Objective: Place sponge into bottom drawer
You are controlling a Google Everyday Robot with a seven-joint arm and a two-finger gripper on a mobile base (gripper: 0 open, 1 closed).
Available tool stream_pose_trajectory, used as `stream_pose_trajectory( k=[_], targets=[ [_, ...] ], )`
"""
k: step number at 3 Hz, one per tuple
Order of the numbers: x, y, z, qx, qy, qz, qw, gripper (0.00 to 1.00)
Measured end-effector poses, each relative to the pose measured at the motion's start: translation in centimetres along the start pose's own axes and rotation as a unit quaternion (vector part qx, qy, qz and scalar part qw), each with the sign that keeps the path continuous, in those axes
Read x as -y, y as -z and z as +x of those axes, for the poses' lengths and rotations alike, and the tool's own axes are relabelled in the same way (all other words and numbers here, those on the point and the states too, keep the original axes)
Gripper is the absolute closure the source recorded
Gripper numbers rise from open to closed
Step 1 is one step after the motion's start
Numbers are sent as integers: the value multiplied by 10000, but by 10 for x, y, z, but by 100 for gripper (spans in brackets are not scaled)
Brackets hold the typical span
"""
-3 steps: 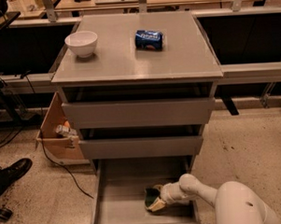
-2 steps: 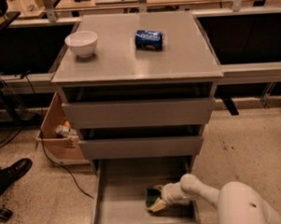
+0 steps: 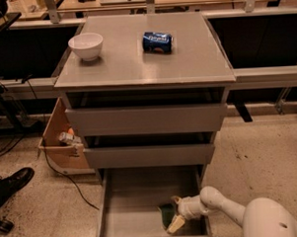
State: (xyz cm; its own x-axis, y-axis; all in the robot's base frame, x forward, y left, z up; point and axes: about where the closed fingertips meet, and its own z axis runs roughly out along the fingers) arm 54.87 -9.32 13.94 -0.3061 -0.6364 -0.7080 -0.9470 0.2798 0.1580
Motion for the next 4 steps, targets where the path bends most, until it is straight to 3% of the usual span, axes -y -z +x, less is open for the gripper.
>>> stream_pose_trajectory(
  k=[1,2,3,4],
  targets=[
    [-5,24,13,75,-128,91,9998,0],
    [-6,81,29,209,-321,266,9989,0],
    [-1,131,30,300,-424,451,9976,0],
    [10,190,5,399,-421,731,9956,0]
  ],
)
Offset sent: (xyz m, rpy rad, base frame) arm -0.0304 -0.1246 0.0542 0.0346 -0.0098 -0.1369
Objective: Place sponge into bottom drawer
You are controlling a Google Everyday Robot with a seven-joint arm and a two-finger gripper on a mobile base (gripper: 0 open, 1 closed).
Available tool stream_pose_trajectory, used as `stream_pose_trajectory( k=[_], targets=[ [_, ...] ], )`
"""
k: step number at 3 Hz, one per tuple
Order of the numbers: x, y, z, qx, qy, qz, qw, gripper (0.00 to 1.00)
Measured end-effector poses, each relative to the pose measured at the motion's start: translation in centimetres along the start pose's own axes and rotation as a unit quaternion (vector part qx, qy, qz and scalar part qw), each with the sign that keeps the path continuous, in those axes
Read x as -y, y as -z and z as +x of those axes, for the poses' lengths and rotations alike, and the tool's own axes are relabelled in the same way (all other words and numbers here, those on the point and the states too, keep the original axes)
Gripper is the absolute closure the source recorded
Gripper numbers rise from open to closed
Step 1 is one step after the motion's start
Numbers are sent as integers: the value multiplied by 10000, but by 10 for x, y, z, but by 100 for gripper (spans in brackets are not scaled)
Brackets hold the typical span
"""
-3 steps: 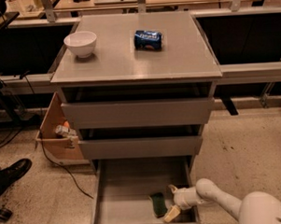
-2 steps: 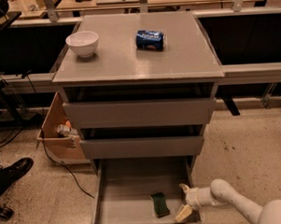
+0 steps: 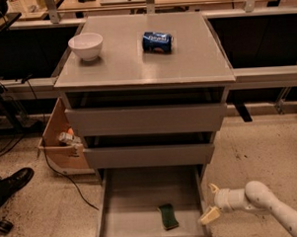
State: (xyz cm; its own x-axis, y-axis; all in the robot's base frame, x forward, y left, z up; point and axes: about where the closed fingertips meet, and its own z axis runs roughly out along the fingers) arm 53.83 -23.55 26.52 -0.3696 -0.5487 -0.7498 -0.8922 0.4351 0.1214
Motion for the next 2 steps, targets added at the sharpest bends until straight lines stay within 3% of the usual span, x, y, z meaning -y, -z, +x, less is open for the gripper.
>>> stream_pose_trajectory(
  k=[1,2],
  targets=[
    [15,65,-41,6,-22,471,9989,0],
    [14,58,-39,15,-7,418,9991,0]
  ],
)
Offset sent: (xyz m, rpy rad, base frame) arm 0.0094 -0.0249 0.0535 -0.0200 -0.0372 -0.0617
